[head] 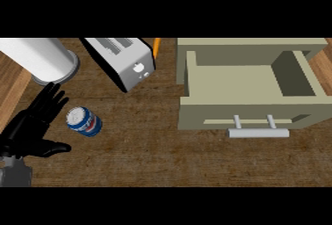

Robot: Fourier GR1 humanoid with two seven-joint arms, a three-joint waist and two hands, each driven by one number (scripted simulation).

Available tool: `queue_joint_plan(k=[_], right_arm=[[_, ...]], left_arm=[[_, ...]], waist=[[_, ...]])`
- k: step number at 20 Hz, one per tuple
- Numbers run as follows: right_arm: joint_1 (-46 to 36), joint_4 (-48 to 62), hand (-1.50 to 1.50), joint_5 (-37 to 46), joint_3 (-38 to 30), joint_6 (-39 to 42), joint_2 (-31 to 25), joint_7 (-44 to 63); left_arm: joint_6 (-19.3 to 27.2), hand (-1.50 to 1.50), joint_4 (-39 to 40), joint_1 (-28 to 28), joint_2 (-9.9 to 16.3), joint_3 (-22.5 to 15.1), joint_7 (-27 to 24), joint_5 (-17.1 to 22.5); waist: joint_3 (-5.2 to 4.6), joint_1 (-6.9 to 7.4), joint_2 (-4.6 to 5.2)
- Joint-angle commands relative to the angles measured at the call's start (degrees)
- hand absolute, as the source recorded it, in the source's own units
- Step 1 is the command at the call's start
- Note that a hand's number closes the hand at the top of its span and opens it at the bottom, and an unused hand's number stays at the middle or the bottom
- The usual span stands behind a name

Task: Pick up the can, place it into the drawer and close the drawer

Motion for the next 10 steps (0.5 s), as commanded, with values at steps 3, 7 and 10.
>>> queue_joint_plan(k=[3, 7, 10], right_arm=[[-0.41, -1.07, -1.50, -0.38, -1.73, 1.81, 0.85, 1.50], [1.95, 0.74, -1.50, -2.46, -4.14, 5.39, 1.43, -1.03], [-0.30, -0.51, -1.50, -3.86, -4.50, 3.98, -0.22, 2.43]], left_arm=[[1.55, -1.50, 9.07, -4.11, 0.01, 0.74, -6.88, -4.65], [-1.47, -1.50, 18.98, -3.23, 1.83, 3.11, -15.10, -6.32], [-5.93, -1.50, 25.57, -5.40, 7.11, 6.20, -16.88, -4.75]], waist=[[0.00, -0.05, 0.01], [-0.01, -0.32, 0.02], [-0.03, -0.27, 0.07]])
